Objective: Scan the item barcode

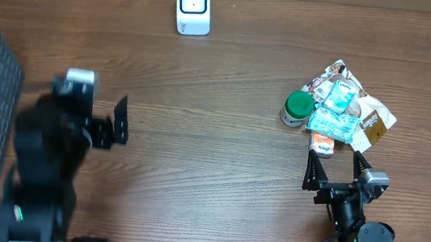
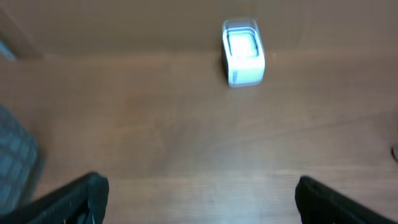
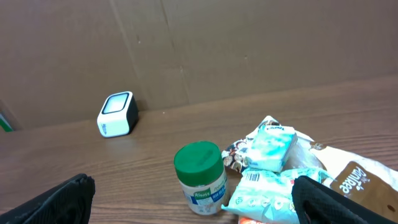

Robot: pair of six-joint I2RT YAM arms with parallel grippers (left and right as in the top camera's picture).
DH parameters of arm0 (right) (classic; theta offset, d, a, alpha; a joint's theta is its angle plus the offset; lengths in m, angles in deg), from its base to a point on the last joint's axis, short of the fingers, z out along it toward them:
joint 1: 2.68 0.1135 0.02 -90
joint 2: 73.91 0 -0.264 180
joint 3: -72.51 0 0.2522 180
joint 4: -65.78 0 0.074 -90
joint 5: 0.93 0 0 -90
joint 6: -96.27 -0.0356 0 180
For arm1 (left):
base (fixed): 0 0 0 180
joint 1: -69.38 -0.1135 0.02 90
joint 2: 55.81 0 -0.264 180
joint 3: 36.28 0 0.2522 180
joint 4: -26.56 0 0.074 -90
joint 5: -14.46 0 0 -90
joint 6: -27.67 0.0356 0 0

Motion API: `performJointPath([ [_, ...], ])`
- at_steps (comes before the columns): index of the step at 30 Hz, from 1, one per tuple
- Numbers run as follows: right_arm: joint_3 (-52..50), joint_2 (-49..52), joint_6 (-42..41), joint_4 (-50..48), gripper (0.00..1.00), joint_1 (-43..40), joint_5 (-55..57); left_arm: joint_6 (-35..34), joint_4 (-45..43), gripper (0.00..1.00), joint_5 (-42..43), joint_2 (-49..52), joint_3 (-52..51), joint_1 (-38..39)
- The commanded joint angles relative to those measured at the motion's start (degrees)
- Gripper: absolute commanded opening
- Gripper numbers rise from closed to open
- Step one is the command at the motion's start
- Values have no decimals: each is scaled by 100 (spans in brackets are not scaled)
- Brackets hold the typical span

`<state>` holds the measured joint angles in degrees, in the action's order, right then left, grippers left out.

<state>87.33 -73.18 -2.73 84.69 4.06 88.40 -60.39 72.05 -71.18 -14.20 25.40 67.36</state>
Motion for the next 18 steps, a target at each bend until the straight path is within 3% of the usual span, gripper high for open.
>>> performJointPath([
  [1, -59, -57, -17, -35, 100, -33, -4, 133, -846, 99, -28, -1139, -1261, -31],
  [8, -59, -57, -17, -33, 100, -35, -2, 199, -2664, 100, -26, -2857, -3528, -31],
  [18, -59, -57, -17, -33, 100, -33, -2, 339, -3027, 99, -31, -3731, -4664, -31],
])
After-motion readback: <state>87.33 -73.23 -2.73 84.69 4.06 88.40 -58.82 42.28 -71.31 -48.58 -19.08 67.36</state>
